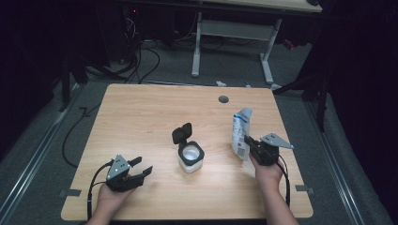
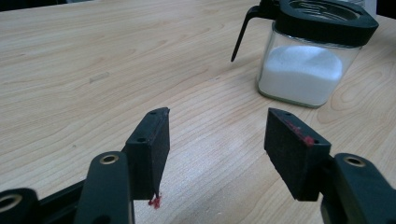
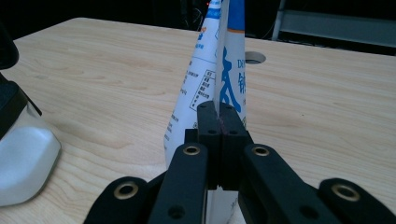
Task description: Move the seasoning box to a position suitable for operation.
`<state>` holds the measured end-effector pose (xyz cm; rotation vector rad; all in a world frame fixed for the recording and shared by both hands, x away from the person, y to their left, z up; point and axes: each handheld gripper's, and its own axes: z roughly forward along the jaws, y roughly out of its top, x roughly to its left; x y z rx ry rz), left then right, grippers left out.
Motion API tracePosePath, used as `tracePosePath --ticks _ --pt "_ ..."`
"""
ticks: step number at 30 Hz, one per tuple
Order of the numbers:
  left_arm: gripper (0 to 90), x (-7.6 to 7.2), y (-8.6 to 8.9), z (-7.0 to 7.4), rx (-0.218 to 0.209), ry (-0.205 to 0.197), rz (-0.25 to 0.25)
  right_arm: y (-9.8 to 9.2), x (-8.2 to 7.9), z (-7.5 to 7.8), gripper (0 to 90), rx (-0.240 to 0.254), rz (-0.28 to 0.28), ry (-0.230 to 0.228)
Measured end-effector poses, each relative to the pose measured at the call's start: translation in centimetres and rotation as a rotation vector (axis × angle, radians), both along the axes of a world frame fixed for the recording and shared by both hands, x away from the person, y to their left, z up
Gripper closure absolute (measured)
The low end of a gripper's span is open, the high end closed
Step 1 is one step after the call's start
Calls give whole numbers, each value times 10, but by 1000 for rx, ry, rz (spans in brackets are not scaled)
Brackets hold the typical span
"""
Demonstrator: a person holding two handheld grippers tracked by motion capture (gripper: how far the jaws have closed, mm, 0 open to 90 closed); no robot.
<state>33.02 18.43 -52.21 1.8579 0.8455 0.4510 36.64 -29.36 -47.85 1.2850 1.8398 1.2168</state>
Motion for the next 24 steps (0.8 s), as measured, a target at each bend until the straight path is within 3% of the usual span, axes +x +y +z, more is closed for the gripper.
tracePosePath --ticks 24 --pt "410 -2 -3 -2 4 14 -12 -6 -25 -9 864 5 12 11"
